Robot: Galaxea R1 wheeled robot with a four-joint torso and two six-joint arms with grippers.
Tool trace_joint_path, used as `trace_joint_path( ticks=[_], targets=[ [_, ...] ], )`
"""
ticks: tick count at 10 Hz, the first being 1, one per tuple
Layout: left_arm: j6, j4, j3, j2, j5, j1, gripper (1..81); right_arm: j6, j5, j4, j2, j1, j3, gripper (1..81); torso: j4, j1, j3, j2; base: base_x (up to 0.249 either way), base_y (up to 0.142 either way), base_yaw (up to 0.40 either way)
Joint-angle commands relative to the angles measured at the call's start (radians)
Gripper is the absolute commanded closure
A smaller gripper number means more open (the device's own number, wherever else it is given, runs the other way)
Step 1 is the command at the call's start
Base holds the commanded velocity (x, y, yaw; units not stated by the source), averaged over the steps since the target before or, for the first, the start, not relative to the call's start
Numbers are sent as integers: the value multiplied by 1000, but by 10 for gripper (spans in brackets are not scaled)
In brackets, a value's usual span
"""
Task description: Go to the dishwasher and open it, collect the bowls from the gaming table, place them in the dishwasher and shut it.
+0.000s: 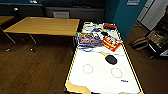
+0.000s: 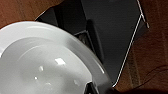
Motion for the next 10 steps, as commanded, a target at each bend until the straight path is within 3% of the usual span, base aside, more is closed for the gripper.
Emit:
trace_joint_path(
  ticks=[1, 4, 6, 7, 10],
  targets=[
    [140, 42, -75, -20, -138, 128, 811, -3, -48, -18, -24, -6, 14, 811, 0, 0, 0, 0, 0, 0, 0],
    [168, 42, -200, 89, -153, 229, 811, -4, -48, -18, -20, -6, 13, 811, 0, 0, 0, 0, 0, 0, 0],
    [168, 56, -310, 172, -202, 289, 811, -4, -48, -19, -15, -6, 11, 811, 0, 0, 0, 0, 0, 0, 0],
    [169, 57, -350, 201, -205, 315, 811, -4, -48, -19, -13, -6, 8, 811, 0, 0, 35, 0, 0, 0, 0],
    [182, 57, -433, 258, -213, 369, 811, -6, -50, -19, -6, -9, 5, 811, 0, 0, 62, 0, 0, 0, 0]
  ],
)
